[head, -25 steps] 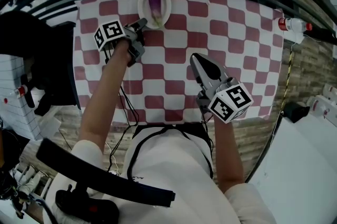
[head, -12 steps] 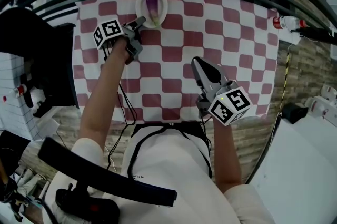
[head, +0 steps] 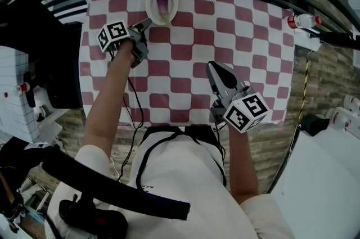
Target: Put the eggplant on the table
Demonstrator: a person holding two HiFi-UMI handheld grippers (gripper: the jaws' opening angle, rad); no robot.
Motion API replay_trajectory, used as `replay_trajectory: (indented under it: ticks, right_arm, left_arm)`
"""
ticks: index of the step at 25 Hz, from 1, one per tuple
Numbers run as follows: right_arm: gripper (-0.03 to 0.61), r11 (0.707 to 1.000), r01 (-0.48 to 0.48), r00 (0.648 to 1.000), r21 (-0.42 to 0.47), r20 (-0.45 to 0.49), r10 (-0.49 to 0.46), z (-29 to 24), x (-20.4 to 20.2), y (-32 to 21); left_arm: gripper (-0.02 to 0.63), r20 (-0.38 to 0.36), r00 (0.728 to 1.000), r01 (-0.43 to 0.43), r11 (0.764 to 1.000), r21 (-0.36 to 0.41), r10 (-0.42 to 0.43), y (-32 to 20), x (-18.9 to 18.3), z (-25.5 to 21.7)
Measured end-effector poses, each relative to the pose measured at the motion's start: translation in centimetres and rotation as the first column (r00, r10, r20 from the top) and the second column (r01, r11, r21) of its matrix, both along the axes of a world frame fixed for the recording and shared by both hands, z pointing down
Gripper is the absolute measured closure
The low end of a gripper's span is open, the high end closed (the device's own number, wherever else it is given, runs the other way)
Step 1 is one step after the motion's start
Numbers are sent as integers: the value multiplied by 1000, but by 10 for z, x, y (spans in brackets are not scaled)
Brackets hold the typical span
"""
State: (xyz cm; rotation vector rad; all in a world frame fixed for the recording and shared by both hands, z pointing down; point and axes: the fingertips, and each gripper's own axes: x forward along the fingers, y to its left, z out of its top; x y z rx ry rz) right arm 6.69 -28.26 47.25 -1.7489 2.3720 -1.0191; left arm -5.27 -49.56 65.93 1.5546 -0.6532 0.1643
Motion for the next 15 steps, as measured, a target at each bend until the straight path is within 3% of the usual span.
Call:
replay_trajectory:
  ticks: [12, 15]
  right_arm:
    - [571, 995, 72, 997, 63, -44, -69, -32, 5, 45]
    - [571, 994, 88, 995, 70, -47, -85, -39, 8, 58]
  left_arm:
    - [606, 6, 1000, 7, 984, 176, -8, 51, -5, -77]
    - [606, -8, 1000, 22, 979, 203, -21, 67, -9, -97]
